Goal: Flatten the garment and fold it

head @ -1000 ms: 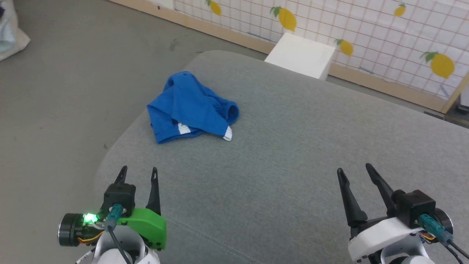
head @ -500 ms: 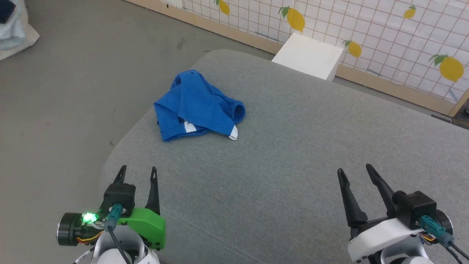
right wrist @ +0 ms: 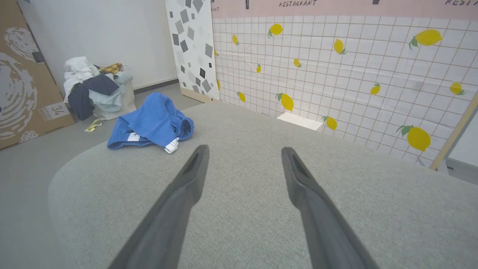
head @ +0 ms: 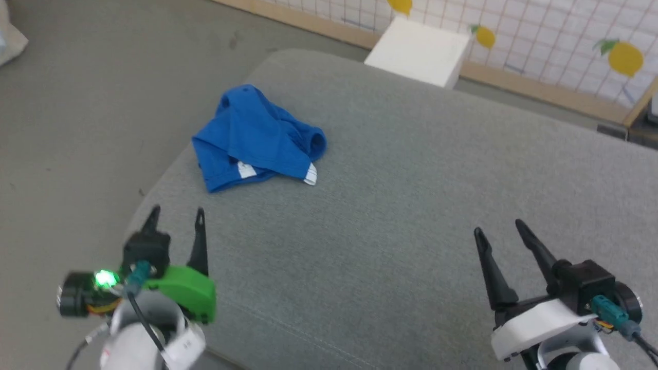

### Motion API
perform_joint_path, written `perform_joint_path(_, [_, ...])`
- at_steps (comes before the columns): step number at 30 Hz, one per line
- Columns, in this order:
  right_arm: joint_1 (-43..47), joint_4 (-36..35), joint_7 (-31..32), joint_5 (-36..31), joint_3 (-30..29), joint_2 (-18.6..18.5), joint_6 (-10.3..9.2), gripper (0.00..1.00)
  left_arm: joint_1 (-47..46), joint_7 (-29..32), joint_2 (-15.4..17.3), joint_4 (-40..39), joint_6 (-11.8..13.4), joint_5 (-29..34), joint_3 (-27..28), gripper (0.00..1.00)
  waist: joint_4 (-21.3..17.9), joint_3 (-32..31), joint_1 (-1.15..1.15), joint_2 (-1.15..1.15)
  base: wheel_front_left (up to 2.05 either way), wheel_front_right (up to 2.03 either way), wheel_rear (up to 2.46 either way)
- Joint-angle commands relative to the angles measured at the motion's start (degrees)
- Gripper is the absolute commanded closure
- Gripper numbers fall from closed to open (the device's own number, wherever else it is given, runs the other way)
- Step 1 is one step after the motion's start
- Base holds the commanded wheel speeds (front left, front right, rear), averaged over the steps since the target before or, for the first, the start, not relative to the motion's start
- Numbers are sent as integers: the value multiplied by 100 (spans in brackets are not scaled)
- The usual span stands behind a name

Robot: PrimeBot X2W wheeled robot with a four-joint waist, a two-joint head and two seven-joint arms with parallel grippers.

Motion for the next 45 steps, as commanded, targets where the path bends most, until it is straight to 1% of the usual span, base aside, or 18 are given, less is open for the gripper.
perform_joint_path(1, [-123, -86, 29, -47, -11, -62, -9, 0, -242, 20, 106, -36, -72, -73, 27, 0, -340, 440, 0, 0, 0, 0, 0])
perform_joint_path(6, [-250, -352, 142, -119, -31, -220, -9, 0, -852, 182, 387, -86, -299, -242, 198, 0, -766, 1079, 0, 0, 0, 0, 0])
perform_joint_path(10, [-339, -546, 181, -146, -116, -406, -9, 0, -1587, 444, 760, 21, -639, -431, 347, 0, -1091, 1599, 0, 0, 0, 0, 0])
perform_joint_path(12, [-382, -620, 184, -150, -166, -466, -9, 0, -1966, 663, 966, 182, -814, -558, 416, 0, -1228, 1807, 0, 0, 0, 0, 0])
perform_joint_path(15, [-469, -718, 180, -155, -222, -534, -9, 0, -2524, 972, 1256, 423, -979, -779, 529, 0, -1408, 2122, 0, 0, 0, 0, 0])
perform_joint_path(18, [-589, -777, 158, -156, -246, -552, -9, 0, -3026, 1493, 1613, 818, -1128, -1048, 478, 0, -1583, 2388, 0, 0, 0, 0, 0])
perform_joint_path(22, [-742, -795, 103, -157, -261, -508, -9, 0, -3529, 2455, 2144, 1488, -1206, -1533, 277, 0, -1803, 2672, 0, 0, 0, 0, 0])
perform_joint_path(26, [-812, -735, 16, -166, -276, -446, -9, 0, -3863, 3460, 2534, 2043, -1217, -2151, 157, 0, -1972, 2856, 0, 0, 0, 0, 0])
perform_joint_path(28, [-828, -702, -29, -179, -281, -414, -9, 0, -3997, 3824, 2627, 2322, -1218, -2467, 254, 0, -2037, 2929, 0, 0, 0, 0, 0])
perform_joint_path(30, [-850, -673, -76, -189, -267, -385, -9, 0, -4084, 4104, 2724, 2585, -1218, -2673, 348, 0, -2096, 2993, 0, 0, 0, 0, 0])
perform_joint_path(32, [-873, -642, -112, -200, -249, -359, -9, 0, -4120, 4320, 2840, 2778, -1219, -2747, 354, 0, -2144, 3043, 0, 0, 0, 0, 0])
perform_joint_path(36, [-917, -579, -156, -223, -230, -323, -9, 0, -4095, 4536, 2904, 3076, -1219, -2958, 426, 0, -2204, 3093, 0, 0, 0, 0, 0])
perform_joint_path(39, [-946, -520, -180, -238, -236, -307, -9, 0, -4040, 4575, 2932, 3164, -1219, -3015, 405, 0, -2218, 3090, 0, 0, 0, 0, 0])
perform_joint_path(40, [-952, -497, -187, -246, -240, -301, -9, 0, -4024, 4571, 2923, 3177, -1219, -3054, 395, 89, -2218, 3077, 0, 0, 0, 0, 0])
perform_joint_path(41, [-954, -480, -192, -253, -245, -296, -9, 0, -4013, 4561, 2910, 3178, -1220, -3090, 382, 100, -2211, 3060, 0, 0, 0, 0, 0])
perform_joint_path(43, [-950, -439, -197, -270, -254, -286, -9, 0, -3981, 4577, 2891, 3164, -1220, -3167, 317, 100, -2185, 2995, 0, 0, 0, 0, 0])
perform_joint_path(45, [-945, -404, -199, -283, -250, -284, -9, 0, -3993, 4470, 2923, 3137, -1220, -3175, 303, 100, -2155, 2904, 0, 0, 0, 0, 0])
